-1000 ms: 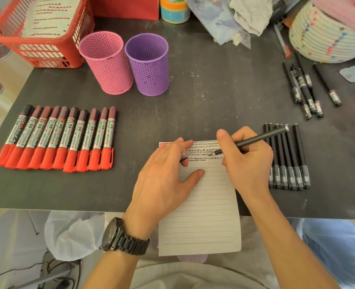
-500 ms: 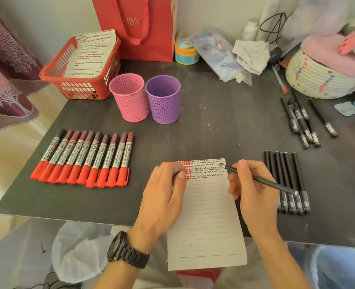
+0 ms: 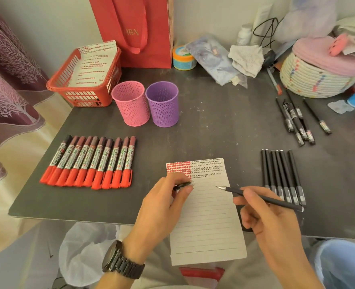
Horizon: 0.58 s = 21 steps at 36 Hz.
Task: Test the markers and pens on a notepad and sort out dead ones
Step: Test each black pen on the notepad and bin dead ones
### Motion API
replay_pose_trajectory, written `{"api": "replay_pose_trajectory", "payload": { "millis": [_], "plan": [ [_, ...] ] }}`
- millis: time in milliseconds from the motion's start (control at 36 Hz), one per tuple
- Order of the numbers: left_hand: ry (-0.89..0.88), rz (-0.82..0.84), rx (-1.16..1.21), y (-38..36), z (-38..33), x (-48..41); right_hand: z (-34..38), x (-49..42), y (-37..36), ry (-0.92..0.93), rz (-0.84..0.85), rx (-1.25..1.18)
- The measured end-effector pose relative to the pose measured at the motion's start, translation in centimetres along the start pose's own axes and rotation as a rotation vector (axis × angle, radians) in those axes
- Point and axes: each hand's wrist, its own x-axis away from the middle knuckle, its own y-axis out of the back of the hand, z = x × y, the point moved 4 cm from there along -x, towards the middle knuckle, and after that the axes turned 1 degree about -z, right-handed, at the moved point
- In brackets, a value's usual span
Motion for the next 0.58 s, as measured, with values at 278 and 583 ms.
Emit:
{"api": "replay_pose_trajectory", "payload": {
  "millis": [278,583],
  "plan": [
    [-0.092,0.014,-0.023,0.7,-1.7,-0.2,0.1,0.6,-1.0,0.001,0.032,0.04],
    [-0.15,-0.028,0.051,0.6,-3.1,-0.2,0.3,0.7,-1.2,0.016,0.068,0.03]
  ]
}}
